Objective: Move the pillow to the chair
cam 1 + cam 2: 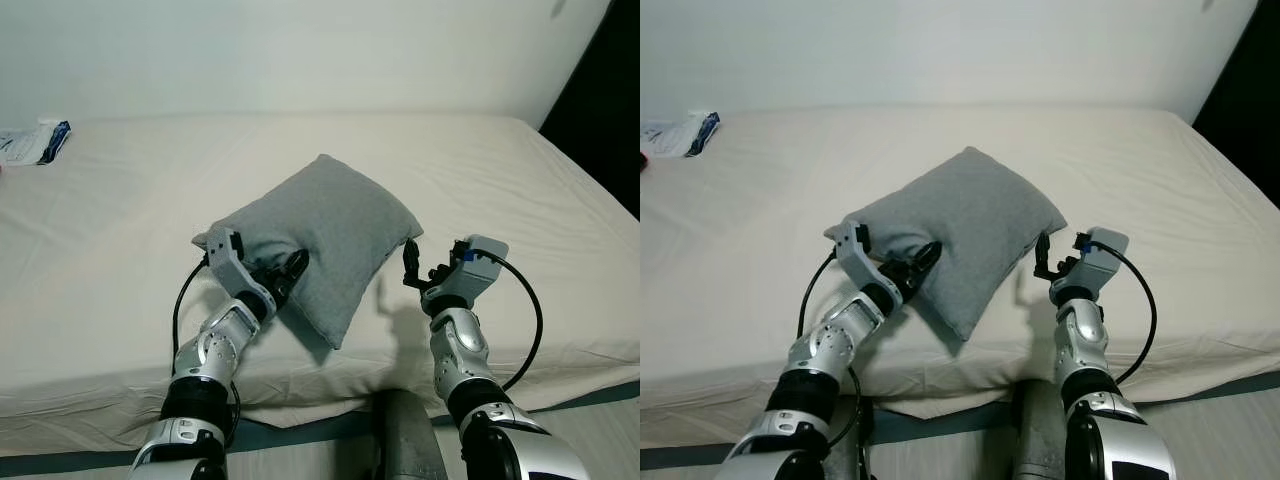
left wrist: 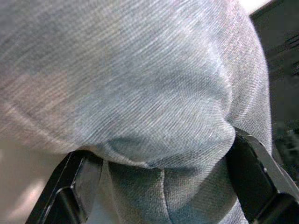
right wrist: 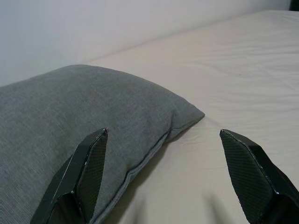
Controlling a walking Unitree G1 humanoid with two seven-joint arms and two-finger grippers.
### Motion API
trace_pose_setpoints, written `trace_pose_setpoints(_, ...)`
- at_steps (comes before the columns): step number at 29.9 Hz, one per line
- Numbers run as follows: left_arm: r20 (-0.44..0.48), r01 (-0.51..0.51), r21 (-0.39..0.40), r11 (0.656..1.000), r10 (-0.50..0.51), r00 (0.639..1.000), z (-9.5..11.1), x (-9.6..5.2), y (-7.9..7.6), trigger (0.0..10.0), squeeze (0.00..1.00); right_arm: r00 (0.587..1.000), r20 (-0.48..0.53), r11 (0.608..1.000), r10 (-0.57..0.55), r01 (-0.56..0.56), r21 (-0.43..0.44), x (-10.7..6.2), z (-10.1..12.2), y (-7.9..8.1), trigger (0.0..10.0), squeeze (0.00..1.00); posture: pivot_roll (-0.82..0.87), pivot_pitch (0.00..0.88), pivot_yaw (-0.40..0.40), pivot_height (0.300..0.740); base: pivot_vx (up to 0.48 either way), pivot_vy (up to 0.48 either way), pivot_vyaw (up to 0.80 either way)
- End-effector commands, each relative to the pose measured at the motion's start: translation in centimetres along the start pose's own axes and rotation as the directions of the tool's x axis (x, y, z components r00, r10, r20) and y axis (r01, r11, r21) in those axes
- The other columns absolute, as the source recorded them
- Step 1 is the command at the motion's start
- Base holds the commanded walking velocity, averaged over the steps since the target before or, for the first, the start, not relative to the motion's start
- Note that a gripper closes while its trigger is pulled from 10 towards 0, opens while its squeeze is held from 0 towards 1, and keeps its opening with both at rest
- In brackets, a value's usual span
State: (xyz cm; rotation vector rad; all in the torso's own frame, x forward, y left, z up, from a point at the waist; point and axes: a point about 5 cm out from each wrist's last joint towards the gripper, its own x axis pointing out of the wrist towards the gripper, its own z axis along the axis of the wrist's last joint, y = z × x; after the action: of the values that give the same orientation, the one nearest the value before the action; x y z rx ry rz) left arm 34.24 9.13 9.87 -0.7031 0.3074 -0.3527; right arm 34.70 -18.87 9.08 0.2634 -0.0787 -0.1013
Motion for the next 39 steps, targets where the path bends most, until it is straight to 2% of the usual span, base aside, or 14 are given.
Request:
trace_pose_setpoints(1, -0.049, -0.034, 0.042, 0.999, 0.036, 0.998, -0.3, 0.6, -0.5, 10.0, 0.0, 1.0, -0.007, 1.0, -0.006, 0.006, -0.005, -0.2, -0.2, -0.1, 10.0, 0.0, 0.09, 0.096, -0.06, 0.56, 0.0, 0.0, 0.0)
trace_pose_setpoints(7, -0.037, -0.109, -0.112, 0.988, 0.106, 0.994, -0.2, 1.0, -0.4, 10.0, 0.0, 1.0, -0.01, 1.0, -0.005, 0.005, -0.004, -0.2, -0.3, 0.0, 10.0, 0.0, 0.09, 0.096, -0.06, 0.56, 0.0, 0.0, 0.0)
trace_pose_setpoints(8, -0.02, -0.119, -0.231, 0.966, 0.118, 0.993, -0.1, 1.1, -0.3, 10.0, 0.0, 1.0, -0.011, 1.0, -0.004, 0.004, -0.003, -0.2, -0.3, 0.0, 10.0, 0.0, 0.09, 0.095, -0.06, 0.56, 0.0, 0.0, 0.0)
trace_pose_setpoints(10, -0.012, -0.126, -0.286, 0.95, 0.128, 0.992, -0.1, 1.1, -0.2, 10.0, 0.0, 1.0, -0.011, 1.0, -0.004, 0.004, -0.003, -0.2, -0.3, 0.0, 10.0, 0.0, 0.09, 0.095, -0.06, 0.56, 0.0, 0.0, 0.0)
trace_pose_setpoints(11, -0.007, -0.131, -0.305, 0.943, 0.135, 0.991, -0.1, 1.1, 0.0, 4.1, 0.0, 1.0, -0.012, 1.0, -0.004, 0.004, -0.003, -0.2, -0.3, 0.0, 10.0, 0.0, 0.09, 0.094, -0.06, 0.56, 0.0, 0.0, 0.0)
trace_pose_setpoints(12, -0.004, -0.134, -0.311, 0.941, 0.14, 0.99, -0.1, 1.0, 0.1, 4.1, 0.0, 1.0, -0.013, 1.0, -0.004, 0.004, -0.003, -0.2, -0.3, 0.0, 10.0, 0.0, 0.09, 0.093, -0.06, 0.56, 0.0, 0.0, 0.0)
trace_pose_setpoints(13, -0.006, -0.136, -0.304, 0.943, 0.141, 0.99, -0.1, 1.0, 0.1, 0.0, 0.0, 1.0, -0.013, 1.0, -0.004, 0.004, -0.003, -0.2, -0.3, 0.0, 10.0, 0.0, 0.09, 0.093, -0.06, 0.56, 0.0, 0.0, 0.0)
trace_pose_setpoints(23, -0.013, -0.132, -0.343, 0.93, 0.135, 0.991, -0.2, 0.3, 0.7, 0.0, 0.0, 1.0, -0.019, 1.0, -0.002, 0.002, -0.005, -0.1, -0.4, 0.1, 10.0, 0.0, 0.1, 0.094, -0.063, 0.56, 0.0, 0.0, 0.0)
trace_pose_setpoints(33, -0.018, -0.007, -0.305, 0.952, 0.001, 1.0, 0.4, 0.1, -0.2, 0.0, 0.0, 1.0, -0.02, 1.0, -0.002, 0.002, -0.003, -0.1, -0.4, 0.2, 10.0, 0.0, 0.1, 0.093, -0.064, 0.56, 0.0, 0.0, 0.0)
trace_pose_setpoints(34, -0.058, 0.094, -0.226, 0.97, -0.11, 0.992, 0.9, -0.7, -0.4, 0.0, 0.0, 1.0, -0.018, 1.0, -0.004, 0.004, -0.003, -0.1, -0.4, 0.2, 10.0, 0.0, 0.1, 0.092, -0.059, 0.56, 0.0, 0.0, 0.0)
trace_pose_setpoints(35, -0.058, 0.094, -0.226, 0.97, -0.11, 0.992, 0.9, -0.7, -0.4, 0.0, 0.0, 1.0, -0.018, 1.0, -0.004, 0.004, -0.003, -0.1, -0.4, 0.2, 10.0, 0.0, 0.1, 0.092, -0.059, 0.56, 0.0, 0.0, 0.0)
trace_pose_setpoints(37, -0.148, 0.238, -0.113, 0.965, -0.254, 0.956, 2.5, -3.0, 0.4, 0.0, 0.0, 1.0, -0.013, 1.0, -0.009, 0.009, -0.002, -0.1, -0.3, 0.0, 10.0, 0.0, 0.1, 0.09, -0.057, 0.56, 0.0, 0.0, 0.0)
trace_pose_setpoints(38, -0.148, 0.238, -0.113, 0.965, -0.254, 0.956, 2.5, -3.0, 0.4, 0.0, 0.0, 1.0, -0.013, 1.0, -0.009, 0.009, -0.002, -0.1, -0.3, 0.0, 10.0, 0.0, 0.1, 0.09, -0.057, 0.56, 0.0, 0.0, 0.0)
trace_pose_setpoints(39, -0.185, 0.269, -0.055, 0.962, -0.274, 0.944, 3.5, -4.3, 1.3, 0.0, 0.0, 1.0, -0.012, 1.0, -0.012, 0.012, -0.002, -0.2, -0.3, -0.1, 10.0, 0.0, 0.11, 0.088, -0.056, 0.56, 0.0, 0.0, 0.0)
